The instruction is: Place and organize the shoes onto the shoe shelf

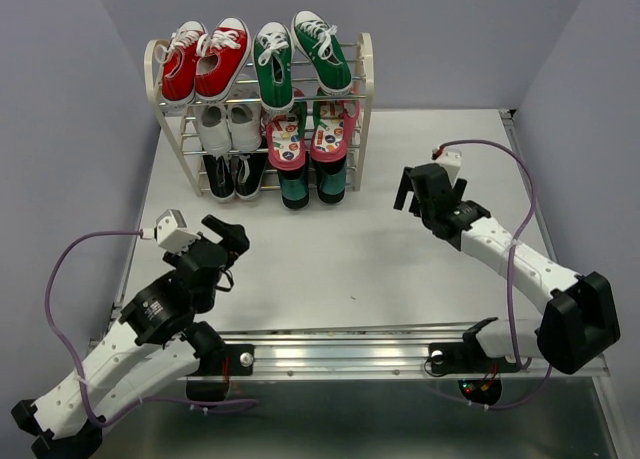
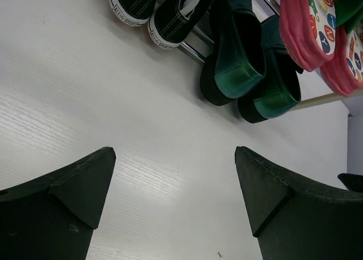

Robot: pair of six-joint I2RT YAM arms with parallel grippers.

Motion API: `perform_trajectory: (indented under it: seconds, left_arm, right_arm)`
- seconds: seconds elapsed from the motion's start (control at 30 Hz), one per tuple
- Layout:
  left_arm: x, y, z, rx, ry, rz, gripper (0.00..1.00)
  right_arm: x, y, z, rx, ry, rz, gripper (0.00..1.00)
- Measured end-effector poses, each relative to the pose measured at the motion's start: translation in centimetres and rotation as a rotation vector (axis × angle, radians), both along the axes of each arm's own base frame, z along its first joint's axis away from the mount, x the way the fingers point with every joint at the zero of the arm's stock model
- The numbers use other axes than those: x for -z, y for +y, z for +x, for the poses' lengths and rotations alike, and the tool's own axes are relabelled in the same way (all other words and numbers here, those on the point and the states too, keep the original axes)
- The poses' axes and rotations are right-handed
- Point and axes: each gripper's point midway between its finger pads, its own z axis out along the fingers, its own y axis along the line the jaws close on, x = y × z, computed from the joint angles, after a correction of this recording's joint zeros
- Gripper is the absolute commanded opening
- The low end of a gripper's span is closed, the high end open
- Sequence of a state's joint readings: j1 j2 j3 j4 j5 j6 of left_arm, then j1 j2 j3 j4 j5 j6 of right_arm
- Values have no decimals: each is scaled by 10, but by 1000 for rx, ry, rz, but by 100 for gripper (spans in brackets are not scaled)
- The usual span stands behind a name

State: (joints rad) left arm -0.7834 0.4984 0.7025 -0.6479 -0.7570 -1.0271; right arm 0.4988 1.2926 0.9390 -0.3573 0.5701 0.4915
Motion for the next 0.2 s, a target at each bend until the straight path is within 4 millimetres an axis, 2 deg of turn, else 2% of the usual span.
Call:
perform_trajectory:
  seconds: [0.2]
  left_arm:
    - [1, 0, -1, -11, 1, -27, 99]
  right_arm:
    - [-23, 9, 5, -26, -111, 82, 100]
